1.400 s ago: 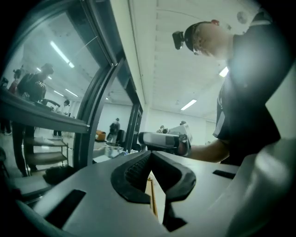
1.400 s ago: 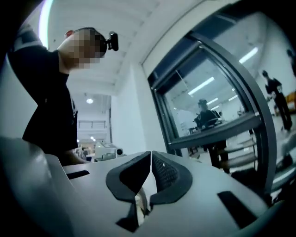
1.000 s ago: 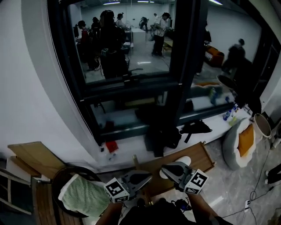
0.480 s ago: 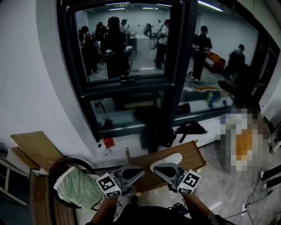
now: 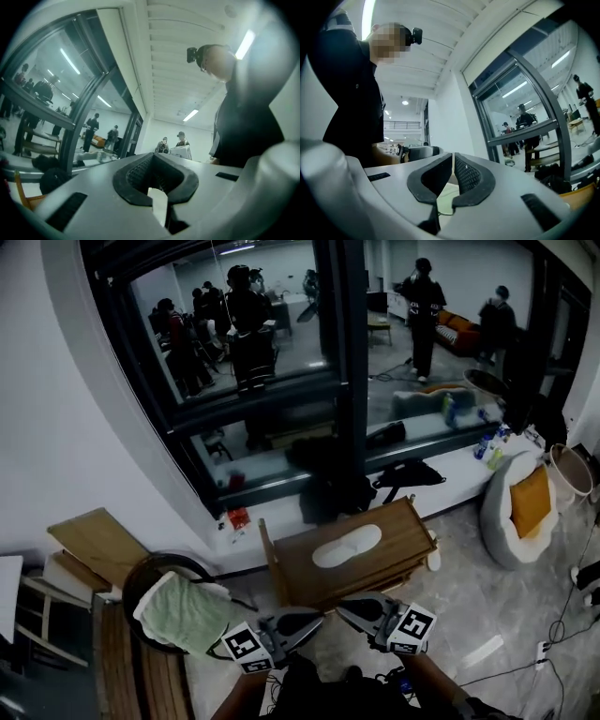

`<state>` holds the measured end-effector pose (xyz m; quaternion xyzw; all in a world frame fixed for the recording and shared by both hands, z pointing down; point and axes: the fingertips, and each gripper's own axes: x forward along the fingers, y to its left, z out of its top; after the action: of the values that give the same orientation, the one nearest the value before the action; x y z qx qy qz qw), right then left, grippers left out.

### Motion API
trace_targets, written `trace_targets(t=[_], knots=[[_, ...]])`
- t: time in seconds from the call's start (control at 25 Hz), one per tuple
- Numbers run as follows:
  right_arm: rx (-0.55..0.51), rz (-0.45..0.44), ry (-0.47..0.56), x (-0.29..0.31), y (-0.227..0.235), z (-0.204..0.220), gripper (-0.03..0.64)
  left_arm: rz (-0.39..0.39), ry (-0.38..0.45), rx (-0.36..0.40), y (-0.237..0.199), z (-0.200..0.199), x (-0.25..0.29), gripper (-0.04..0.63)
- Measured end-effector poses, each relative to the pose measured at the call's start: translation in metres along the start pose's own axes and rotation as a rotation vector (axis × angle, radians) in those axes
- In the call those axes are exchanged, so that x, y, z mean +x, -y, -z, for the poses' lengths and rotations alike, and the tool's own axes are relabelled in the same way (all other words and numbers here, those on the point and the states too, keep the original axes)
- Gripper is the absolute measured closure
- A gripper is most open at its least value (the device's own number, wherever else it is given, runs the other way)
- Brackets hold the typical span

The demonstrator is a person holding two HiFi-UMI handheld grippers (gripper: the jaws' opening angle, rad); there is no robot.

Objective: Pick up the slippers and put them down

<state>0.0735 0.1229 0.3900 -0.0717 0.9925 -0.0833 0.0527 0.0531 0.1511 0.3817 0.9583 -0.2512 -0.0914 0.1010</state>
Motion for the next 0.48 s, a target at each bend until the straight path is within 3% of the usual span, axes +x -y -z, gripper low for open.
trace_targets(t=[0.24,0.48], knots=[[-0.029,-0.037,0.016,-0.010,-0.035,-0.005,0.586,-0.043,0.009,0.013,0.029,-0.009,-0.010,0.584],[0.008,-0.018,0.016,-0.014,-0.082,-0.002,0.586,0.035,0.037,0.022,0.074,-0.012,-0.032,0.584]])
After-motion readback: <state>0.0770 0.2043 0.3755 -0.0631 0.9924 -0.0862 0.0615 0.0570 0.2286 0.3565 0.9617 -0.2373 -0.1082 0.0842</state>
